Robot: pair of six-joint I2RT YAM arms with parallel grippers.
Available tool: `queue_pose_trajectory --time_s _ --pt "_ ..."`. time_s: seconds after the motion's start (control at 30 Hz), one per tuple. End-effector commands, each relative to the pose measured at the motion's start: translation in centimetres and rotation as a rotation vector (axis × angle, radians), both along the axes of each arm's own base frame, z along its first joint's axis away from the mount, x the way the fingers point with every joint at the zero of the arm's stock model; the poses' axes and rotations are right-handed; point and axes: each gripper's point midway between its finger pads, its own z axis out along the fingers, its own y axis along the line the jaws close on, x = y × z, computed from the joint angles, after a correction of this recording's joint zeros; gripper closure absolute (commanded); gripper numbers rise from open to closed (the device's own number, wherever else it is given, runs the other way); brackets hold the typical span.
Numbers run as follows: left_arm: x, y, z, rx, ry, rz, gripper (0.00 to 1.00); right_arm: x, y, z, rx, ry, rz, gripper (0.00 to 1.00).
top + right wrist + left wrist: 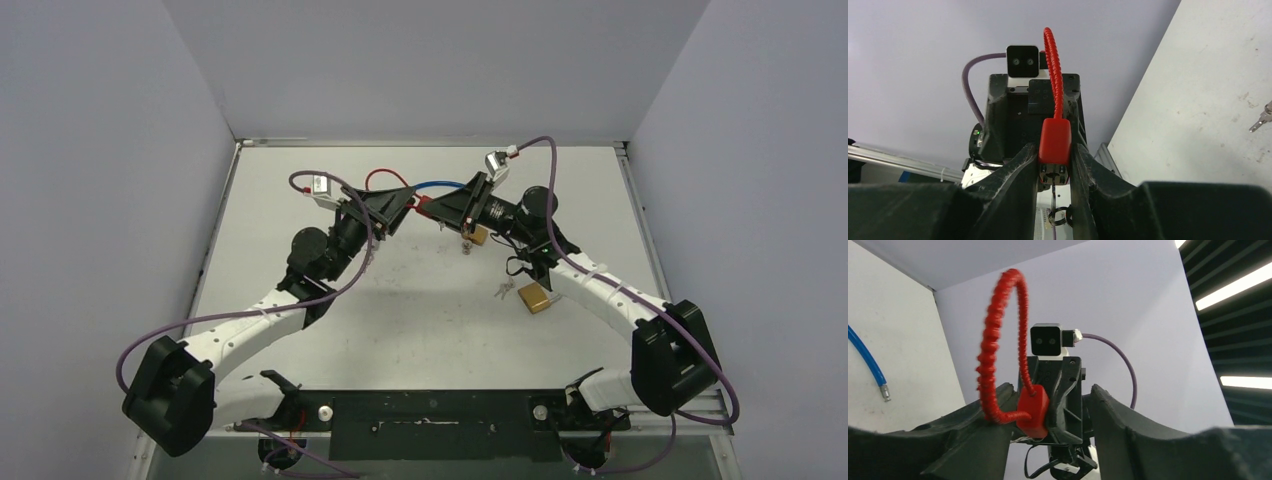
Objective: Unlock with the key
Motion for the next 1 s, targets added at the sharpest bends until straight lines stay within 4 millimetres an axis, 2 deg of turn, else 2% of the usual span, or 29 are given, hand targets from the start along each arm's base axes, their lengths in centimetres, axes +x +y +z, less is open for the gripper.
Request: queue_pose_trajectory --time_s 0.0,0.07,0.17,0.2,0.27,0.33,0.57,0.67,0.7,0.73,0.8,0.87,0.93,0.97 --pt "-0.3 0.4 3.3 -0.054 -0.117 0.005 0.57 -0.7 -0.2 4.8 0.085 -0.114 0.032 0.93" --pt "0.0 0.4 3.6 -0.052 -0.118 0.008 0.73 -0.7 -0.1 4.8 0.081 -0.111 0.035 0.93" --pt "0.4 0.4 3.6 -0.044 -0.114 0.014 0.76 -0.8 0.0 4.6 0.068 -0.107 0.045 0.93" --pt "0.5 0.3 3.6 -0.045 -0.115 0.013 0.73 -0.8 0.0 4.5 0.066 -0.104 0.049 0.93" --pt "0.6 0.4 3.5 -0.06 -0.116 0.016 0.56 -0.9 0.0 4.4 0.065 -0.098 0.055 0.93" --pt "0.6 0.6 3.9 -0.088 -0.132 0.02 0.53 -0.9 0.1 4.4 0.065 -0.094 0.057 0.93" --pt "1.4 0.7 4.0 -0.084 -0.104 0.046 0.76 -0.8 0.6 4.0 0.037 -0.093 0.059 0.93" --pt "1.8 1.1 4.0 -0.098 -0.09 0.076 0.9 -0.8 0.7 3.5 0.014 -0.089 0.058 0.93" --pt "1.8 1.1 4.0 -0.1 -0.088 0.075 0.99 -0.8 0.7 3.2 0.006 -0.083 0.055 0.92" --pt "1.8 1.1 4.0 -0.1 -0.087 0.072 1.0 -0.8 0.6 3.3 0.004 -0.085 0.055 0.9" --pt "1.8 1.1 4.0 -0.112 -0.085 0.067 1.0 -0.8 0.3 3.5 0.003 -0.094 0.043 0.8" --pt "1.8 1.1 4.0 -0.119 -0.081 0.066 1.0 -0.7 -0.2 3.9 0.007 -0.105 0.017 0.56" --pt "1.8 1.1 4.0 -0.122 -0.08 0.068 1.0 -0.6 -1.1 4.2 0.01 -0.119 -0.015 0.38" --pt "1.9 1.1 3.9 -0.123 -0.076 0.068 1.0 -0.6 -1.6 4.3 0.013 -0.127 -0.028 0.34"
